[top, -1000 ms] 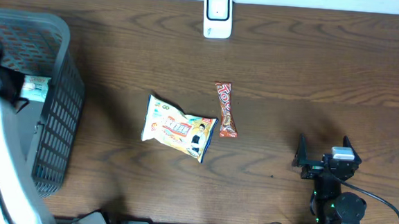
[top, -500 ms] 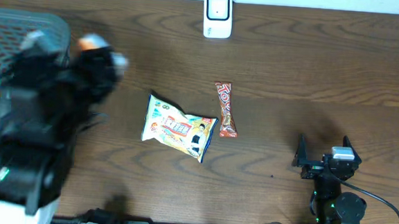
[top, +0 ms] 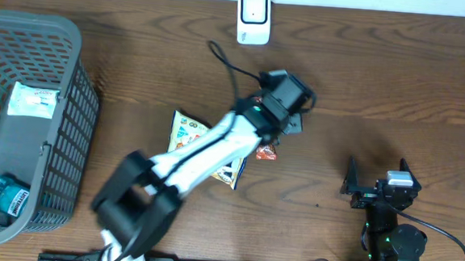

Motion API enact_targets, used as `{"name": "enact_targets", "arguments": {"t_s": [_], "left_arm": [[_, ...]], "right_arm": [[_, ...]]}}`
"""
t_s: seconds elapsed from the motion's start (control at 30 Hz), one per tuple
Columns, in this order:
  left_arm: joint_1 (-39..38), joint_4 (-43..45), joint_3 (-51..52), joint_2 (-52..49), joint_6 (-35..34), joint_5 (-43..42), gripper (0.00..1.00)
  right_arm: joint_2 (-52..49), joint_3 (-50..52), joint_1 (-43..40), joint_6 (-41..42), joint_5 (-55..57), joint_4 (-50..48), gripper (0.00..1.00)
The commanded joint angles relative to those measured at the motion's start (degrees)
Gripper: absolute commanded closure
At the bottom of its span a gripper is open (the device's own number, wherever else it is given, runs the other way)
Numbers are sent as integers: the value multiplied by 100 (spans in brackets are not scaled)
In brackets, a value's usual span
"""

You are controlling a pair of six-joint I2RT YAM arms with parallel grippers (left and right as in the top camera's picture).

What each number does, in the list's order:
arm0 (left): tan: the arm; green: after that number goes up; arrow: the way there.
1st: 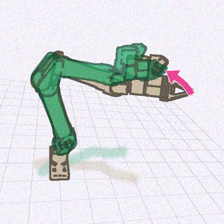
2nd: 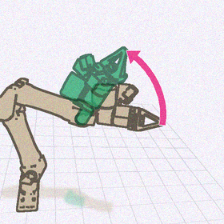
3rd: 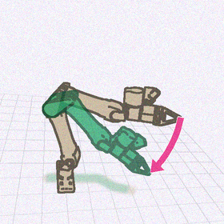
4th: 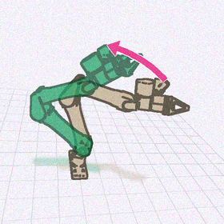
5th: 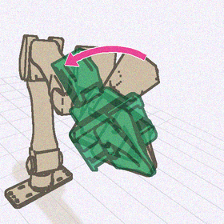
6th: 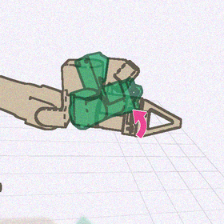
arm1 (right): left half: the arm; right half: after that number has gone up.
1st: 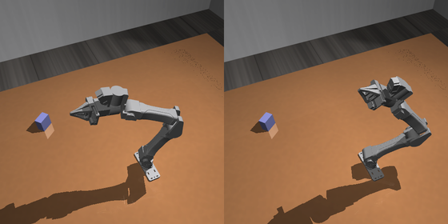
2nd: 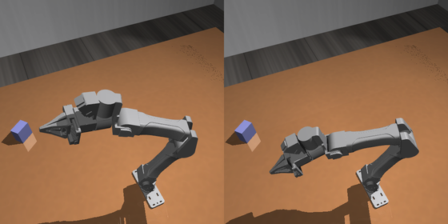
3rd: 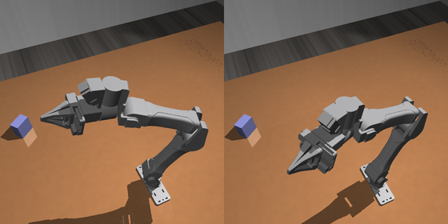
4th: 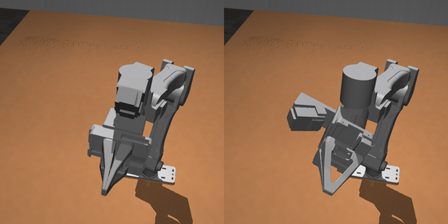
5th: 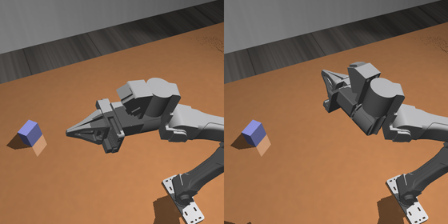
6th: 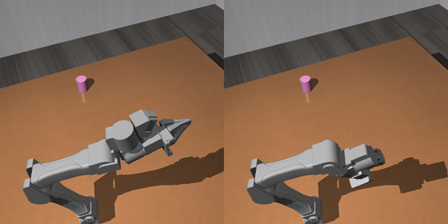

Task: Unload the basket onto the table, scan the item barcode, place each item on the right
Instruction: 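Place the orange box on the table beside the candy bar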

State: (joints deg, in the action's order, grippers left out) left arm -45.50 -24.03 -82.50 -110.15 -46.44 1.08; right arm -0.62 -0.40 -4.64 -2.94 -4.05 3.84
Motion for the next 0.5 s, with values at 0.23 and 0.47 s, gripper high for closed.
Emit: {"name": "enact_targets", "arguments": {"t_s": [0.23, 0.47], "left_arm": [[-173, -83, -83, -658, 498, 133, 2], [251, -2070, -1460, 466, 1528, 1010, 2]], "right_arm": [[28, 9, -9, 72, 7, 24, 1], [28, 9, -9, 72, 7, 24, 1]]}}
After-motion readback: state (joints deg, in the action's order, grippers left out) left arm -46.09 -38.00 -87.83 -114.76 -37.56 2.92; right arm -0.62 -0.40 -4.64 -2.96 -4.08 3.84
